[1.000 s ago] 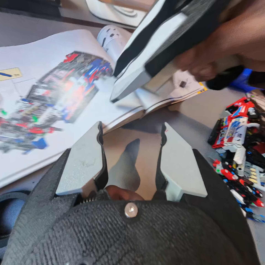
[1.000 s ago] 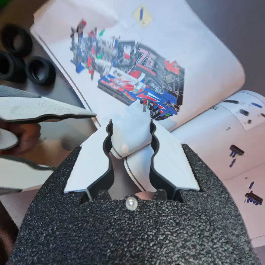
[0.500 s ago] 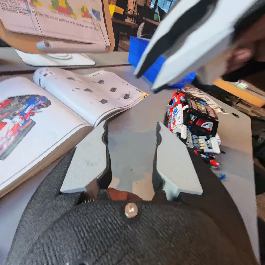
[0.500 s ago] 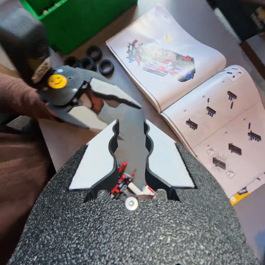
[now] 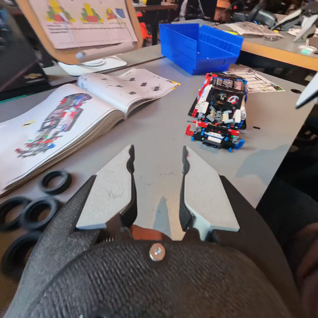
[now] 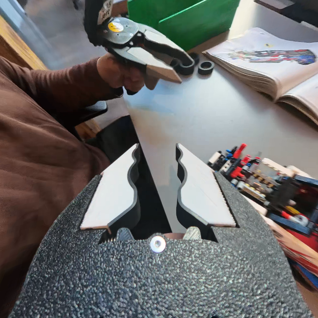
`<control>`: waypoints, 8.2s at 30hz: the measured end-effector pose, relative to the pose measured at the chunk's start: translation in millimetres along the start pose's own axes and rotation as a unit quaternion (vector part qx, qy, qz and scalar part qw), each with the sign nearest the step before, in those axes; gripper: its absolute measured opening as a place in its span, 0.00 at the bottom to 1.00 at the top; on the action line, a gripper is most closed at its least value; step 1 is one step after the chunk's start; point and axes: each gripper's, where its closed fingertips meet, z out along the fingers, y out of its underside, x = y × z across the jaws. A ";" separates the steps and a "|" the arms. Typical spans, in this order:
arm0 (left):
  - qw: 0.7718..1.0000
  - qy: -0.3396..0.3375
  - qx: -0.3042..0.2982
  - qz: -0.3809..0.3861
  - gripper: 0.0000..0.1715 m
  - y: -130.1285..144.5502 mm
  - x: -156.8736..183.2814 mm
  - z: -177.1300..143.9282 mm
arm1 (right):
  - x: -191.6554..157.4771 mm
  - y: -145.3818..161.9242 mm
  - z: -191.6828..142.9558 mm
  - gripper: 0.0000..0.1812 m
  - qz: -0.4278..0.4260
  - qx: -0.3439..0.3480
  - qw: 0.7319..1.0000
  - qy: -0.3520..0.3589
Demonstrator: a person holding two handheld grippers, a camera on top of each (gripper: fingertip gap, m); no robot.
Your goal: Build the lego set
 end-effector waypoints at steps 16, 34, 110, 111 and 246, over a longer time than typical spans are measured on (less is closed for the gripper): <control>0.960 -0.267 -0.061 -0.058 0.25 6.6 -245.3 -147.6 | -20.8 -43.5 197.9 0.51 0.027 0.015 0.995 -0.092; 0.860 -0.098 -0.462 0.193 0.07 75.0 -370.4 -119.9 | 14.8 -38.1 252.9 0.24 -0.044 -0.028 0.997 0.053; 0.830 -0.048 -0.530 0.167 0.01 61.0 -349.7 -58.3 | 35.4 -69.1 211.3 0.10 0.165 0.141 0.975 -0.059; 0.840 -0.050 -0.512 0.174 0.01 45.0 -342.5 -56.4 | 34.7 -69.1 211.6 0.10 0.162 0.140 0.975 -0.059; 0.960 0.199 0.131 0.149 0.02 -10.2 6.4 18.5 | 7.1 -27.0 122.7 0.04 -0.095 0.164 0.966 0.175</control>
